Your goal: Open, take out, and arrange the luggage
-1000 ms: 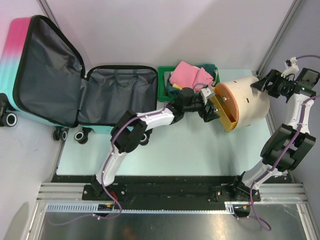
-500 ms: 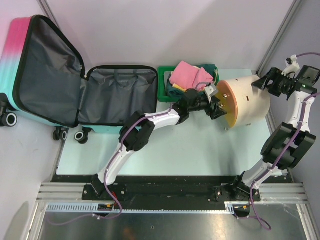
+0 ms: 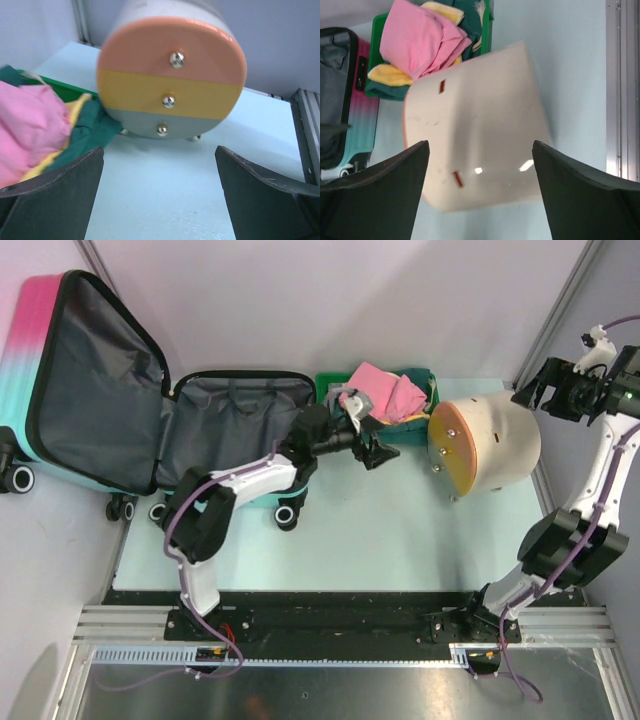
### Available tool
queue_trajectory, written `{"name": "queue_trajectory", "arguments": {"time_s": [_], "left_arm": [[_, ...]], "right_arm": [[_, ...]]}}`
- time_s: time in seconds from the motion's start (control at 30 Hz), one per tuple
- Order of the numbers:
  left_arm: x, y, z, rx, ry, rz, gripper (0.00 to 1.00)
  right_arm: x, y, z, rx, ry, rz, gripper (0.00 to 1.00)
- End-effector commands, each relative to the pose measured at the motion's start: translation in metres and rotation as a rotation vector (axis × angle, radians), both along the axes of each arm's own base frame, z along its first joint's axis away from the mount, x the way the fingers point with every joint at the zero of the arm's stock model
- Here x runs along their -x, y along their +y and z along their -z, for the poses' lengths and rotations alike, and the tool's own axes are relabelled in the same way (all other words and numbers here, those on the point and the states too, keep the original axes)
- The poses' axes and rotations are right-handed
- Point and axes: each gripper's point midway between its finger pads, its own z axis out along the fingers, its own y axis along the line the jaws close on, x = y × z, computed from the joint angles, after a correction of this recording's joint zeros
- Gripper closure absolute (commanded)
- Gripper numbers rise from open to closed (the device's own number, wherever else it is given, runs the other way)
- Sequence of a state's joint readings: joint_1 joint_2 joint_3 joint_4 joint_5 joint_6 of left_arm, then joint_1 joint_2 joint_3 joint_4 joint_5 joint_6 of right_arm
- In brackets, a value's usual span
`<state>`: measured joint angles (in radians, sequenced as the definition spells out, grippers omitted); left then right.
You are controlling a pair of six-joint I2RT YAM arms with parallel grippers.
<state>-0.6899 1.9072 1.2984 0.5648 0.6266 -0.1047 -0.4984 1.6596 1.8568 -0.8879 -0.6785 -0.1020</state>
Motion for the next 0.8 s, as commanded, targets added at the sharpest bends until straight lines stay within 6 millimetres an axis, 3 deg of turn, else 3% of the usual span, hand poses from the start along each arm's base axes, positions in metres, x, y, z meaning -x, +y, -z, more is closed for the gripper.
{"name": "queue_trajectory", "arguments": {"time_s": [0.0, 0.1, 0.13, 0.2, 0.23, 0.33, 0.43, 0.5, 0.53, 0.57, 0.7, 0.77], "left_arm": [[-0.001, 0.024, -0.026, 0.024, -0.009, -0.025, 0.03], [-0.009, 0.036, -0.026, 0.03, 0.025, -0.057, 0.03], [-0.01, 0.04, -0.023, 0.027, 0.034, -0.065, 0.03], [-0.014, 0.047, -0.024, 0.03, 0.039, -0.08, 0.03], [-0.015, 0.051, -0.022, 0.027, 0.045, -0.088, 0.03], [-0.016, 0.057, -0.021, 0.027, 0.056, -0.096, 0.03], [-0.014, 0.061, -0.02, 0.023, 0.057, -0.107, 0.03], [-0.014, 0.063, -0.02, 0.023, 0.052, -0.114, 0.04], [-0.014, 0.064, -0.017, 0.018, 0.057, -0.12, 0.04], [-0.014, 0.065, -0.017, 0.014, 0.049, -0.123, 0.04], [-0.017, 0.07, -0.018, 0.011, 0.034, -0.144, 0.04], [-0.018, 0.073, -0.018, 0.009, 0.03, -0.152, 0.04]], "right_arm": [[0.053, 0.046, -0.016, 0.054, 0.05, -0.041, 0.11], [0.078, 0.071, 0.0, 0.114, 0.101, -0.069, 0.11], [0.083, 0.092, 0.006, 0.142, 0.109, -0.125, 0.11], [0.096, 0.097, 0.02, 0.245, 0.139, -0.121, 0.11], [0.099, 0.115, 0.023, 0.291, 0.14, -0.171, 0.11], [0.107, 0.114, 0.037, 0.433, 0.171, -0.171, 0.1], [0.105, 0.098, 0.051, 0.507, 0.216, -0.127, 0.13], [0.103, 0.097, 0.06, 0.604, 0.231, -0.143, 0.14], [0.105, 0.093, 0.078, 0.644, 0.282, -0.15, 0.18], [0.104, 0.088, 0.083, 0.685, 0.289, -0.14, 0.19], [0.094, 0.075, 0.091, 0.734, 0.293, -0.129, 0.28], [0.092, 0.068, 0.091, 0.744, 0.286, -0.156, 0.38]]}}
